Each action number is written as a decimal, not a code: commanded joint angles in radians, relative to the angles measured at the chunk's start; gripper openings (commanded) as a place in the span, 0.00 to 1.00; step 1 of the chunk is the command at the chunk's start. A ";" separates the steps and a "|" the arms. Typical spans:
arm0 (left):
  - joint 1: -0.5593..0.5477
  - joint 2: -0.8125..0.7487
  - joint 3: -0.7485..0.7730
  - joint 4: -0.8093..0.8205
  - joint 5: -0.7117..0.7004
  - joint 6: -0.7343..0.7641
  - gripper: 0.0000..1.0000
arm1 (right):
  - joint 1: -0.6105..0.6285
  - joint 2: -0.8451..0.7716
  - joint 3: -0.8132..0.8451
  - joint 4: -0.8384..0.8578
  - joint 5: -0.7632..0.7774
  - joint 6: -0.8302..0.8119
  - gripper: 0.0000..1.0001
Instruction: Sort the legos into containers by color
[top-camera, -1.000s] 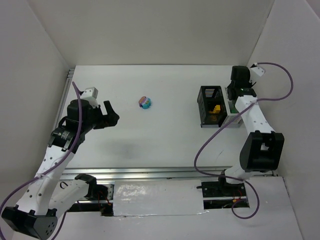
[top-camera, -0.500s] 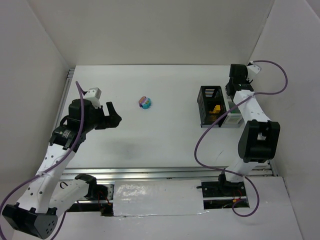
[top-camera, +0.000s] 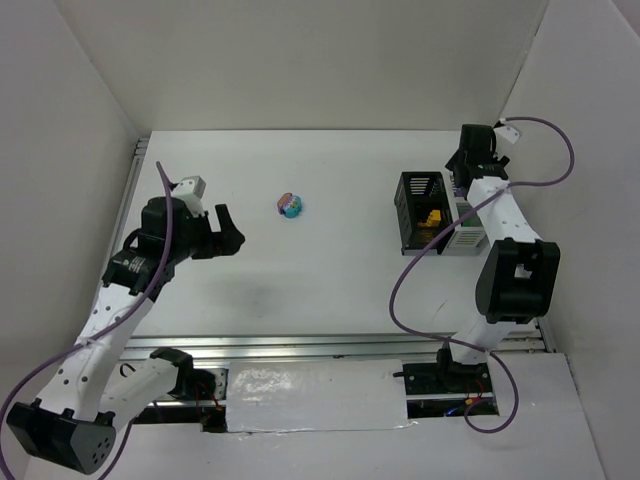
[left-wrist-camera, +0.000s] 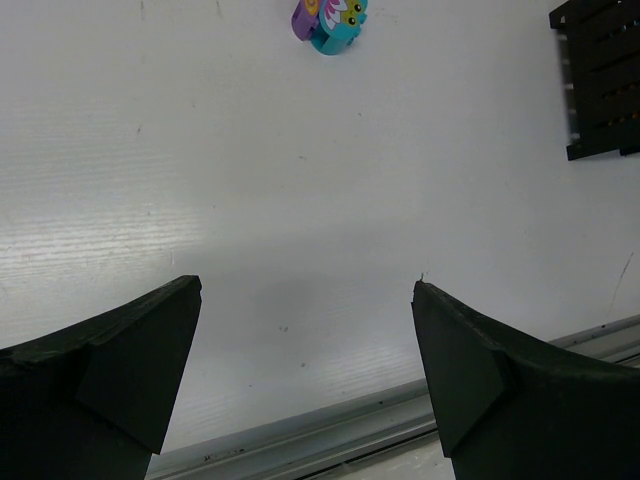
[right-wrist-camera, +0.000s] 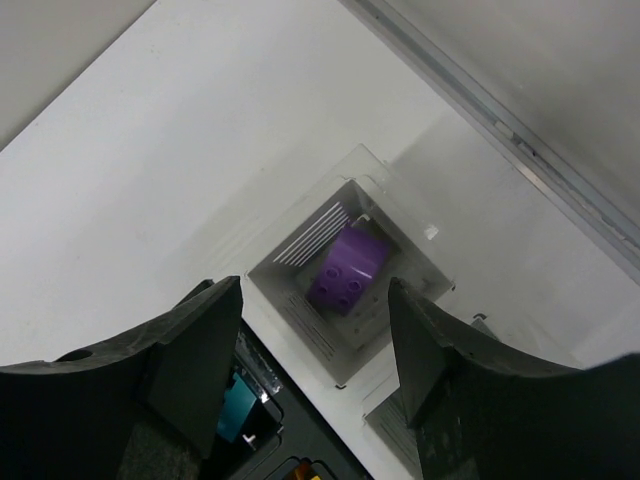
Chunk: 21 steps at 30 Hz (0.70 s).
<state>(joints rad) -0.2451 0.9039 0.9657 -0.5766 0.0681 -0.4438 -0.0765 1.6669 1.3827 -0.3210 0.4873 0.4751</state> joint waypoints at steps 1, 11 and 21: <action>0.004 0.019 0.007 0.023 -0.019 0.001 0.99 | 0.003 -0.042 0.055 -0.012 -0.029 0.017 0.68; -0.120 0.416 0.216 0.072 -0.157 -0.194 1.00 | 0.308 -0.318 -0.074 -0.029 -0.395 0.020 1.00; -0.146 1.004 0.570 0.287 -0.208 0.099 1.00 | 0.420 -0.700 -0.368 0.039 -0.820 0.049 1.00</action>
<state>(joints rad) -0.3977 1.8465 1.4422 -0.3729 -0.0845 -0.4625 0.3302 1.0431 1.0752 -0.3141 -0.1844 0.5060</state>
